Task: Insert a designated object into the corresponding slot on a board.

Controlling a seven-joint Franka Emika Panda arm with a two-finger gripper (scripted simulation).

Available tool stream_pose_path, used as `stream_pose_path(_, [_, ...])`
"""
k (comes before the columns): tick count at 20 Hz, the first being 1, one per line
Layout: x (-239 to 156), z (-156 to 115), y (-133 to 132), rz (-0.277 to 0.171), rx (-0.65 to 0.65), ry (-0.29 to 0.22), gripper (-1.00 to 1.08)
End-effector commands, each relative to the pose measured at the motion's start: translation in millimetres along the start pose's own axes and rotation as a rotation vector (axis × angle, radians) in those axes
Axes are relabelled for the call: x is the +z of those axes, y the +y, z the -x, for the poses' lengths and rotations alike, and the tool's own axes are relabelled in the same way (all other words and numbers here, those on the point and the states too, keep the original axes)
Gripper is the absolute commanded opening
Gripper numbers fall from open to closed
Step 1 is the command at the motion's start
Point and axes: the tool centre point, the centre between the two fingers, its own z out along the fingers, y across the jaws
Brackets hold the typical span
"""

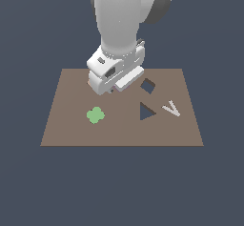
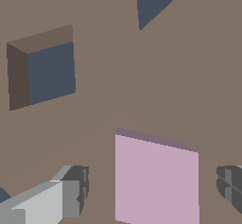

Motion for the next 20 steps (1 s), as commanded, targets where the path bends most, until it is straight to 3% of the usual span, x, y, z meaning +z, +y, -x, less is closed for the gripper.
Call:
stream_pose_path(1, [7.3,0.4,-0.2,0.000,-0.002,-0.001,1.00])
stream_pose_path(4, [10.4,0.6,-0.2,0.000,-0.002,-0.001,1.00])
stream_pose_path(5, [10.4,0.6,-0.2,0.000,-0.002,-0.001,-1.00])
stream_pose_path(20, [7.0,0.7,0.1,0.000,-0.002,-0.001,-1.00])
